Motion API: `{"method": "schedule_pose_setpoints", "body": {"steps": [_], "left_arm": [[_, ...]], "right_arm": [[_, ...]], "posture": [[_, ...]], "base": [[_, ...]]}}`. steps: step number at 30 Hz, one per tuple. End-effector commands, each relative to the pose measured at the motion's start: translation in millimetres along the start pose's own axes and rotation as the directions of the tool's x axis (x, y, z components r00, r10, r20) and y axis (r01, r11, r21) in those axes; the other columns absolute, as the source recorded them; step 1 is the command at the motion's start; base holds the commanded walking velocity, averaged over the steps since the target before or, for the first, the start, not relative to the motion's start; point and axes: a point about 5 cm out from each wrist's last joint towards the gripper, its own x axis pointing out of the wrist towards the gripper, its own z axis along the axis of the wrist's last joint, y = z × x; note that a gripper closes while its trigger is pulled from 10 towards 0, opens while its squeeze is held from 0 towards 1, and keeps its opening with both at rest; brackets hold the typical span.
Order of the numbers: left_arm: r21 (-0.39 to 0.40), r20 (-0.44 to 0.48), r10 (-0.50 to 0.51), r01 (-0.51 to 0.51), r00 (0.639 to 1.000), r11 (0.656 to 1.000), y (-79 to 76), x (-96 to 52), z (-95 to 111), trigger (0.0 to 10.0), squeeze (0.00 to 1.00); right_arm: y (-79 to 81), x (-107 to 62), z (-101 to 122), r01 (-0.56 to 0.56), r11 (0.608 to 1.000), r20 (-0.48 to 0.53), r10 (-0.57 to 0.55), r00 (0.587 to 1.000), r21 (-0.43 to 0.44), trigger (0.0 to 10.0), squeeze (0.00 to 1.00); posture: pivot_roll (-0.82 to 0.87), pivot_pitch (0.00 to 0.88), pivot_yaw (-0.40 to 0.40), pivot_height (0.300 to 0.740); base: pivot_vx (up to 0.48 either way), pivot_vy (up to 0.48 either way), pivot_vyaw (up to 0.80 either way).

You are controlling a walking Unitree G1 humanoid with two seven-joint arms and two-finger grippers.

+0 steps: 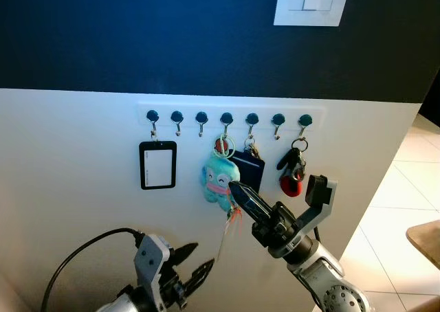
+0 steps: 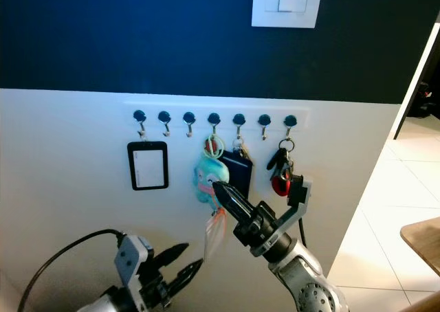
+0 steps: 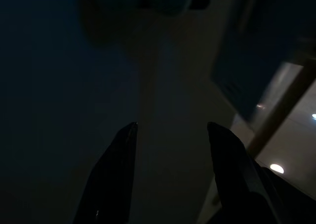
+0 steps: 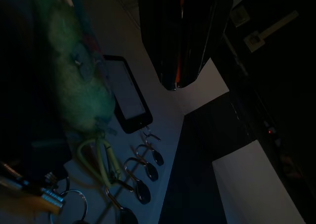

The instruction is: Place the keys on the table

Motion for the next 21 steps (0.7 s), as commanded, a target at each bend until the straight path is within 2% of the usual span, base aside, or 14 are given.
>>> {"method": "schedule_pose_setpoints", "body": {"steps": [1, 10, 12, 13, 16, 21], "left_arm": [[-0.017, -0.001, 0.012, -0.012, 1.0, 1.0, 0.1, 0.3, -1.6, 10.0, 0.0], [-0.025, 0.033, 0.059, -0.059, 0.998, 0.998, 1.9, 8.0, 3.3, 10.0, 0.0], [-0.039, 0.04, 0.021, -0.02, 0.999, 0.999, -1.3, 8.1, 5.5, 10.0, 0.0], [-0.05, 0.034, -0.031, 0.032, 0.999, 0.998, -6.3, 7.1, 6.1, 10.0, 0.0], [-0.033, 0.002, -0.108, 0.108, 0.994, 0.994, -13.5, 4.5, 3.8, 10.0, 0.0], [-0.018, -0.012, -0.108, 0.108, 0.994, 0.994, -15.0, 3.1, 2.0, 10.0, 0.0]], "right_arm": [[-1.7, -0.9, -1.4, 0.014, 1.0, -0.013, -0.014, 1.0, 0.001, 10.0, 0.0], [-1.0, -1.9, -4.3, 0.023, 1.0, -0.01, -0.023, 1.0, 0.007, 10.0, 0.0], [-1.4, -1.8, -4.8, 0.028, 1.0, -0.01, -0.028, 1.0, 0.004, 10.0, 0.0], [-2.5, -2.0, -4.7, 0.034, 0.999, -0.008, -0.034, 0.999, 0.003, 10.0, 0.0], [-3.3, -1.7, -4.2, 0.034, 0.999, -0.008, -0.034, 0.999, 0.0, 10.0, 0.0], [-5.4, -1.7, -3.0, 0.042, 0.999, -0.01, -0.042, 0.999, -0.012, 10.0, 0.0]], "posture": [[0.04, 0.042, -0.013, 0.74], [0.04, 0.043, -0.01, 0.74], [0.04, 0.042, -0.01, 0.74], [0.04, 0.041, -0.011, 0.74], [0.04, 0.041, -0.011, 0.74], [0.04, 0.042, -0.009, 0.74]], "base": [[0.0, 0.0, 0.0], [0.0, 0.0, 0.0], [0.0, 0.0, 0.0], [0.0, 0.0, 0.0], [0.0, 0.0, 0.0], [0.0, 0.0, 0.0]]}}
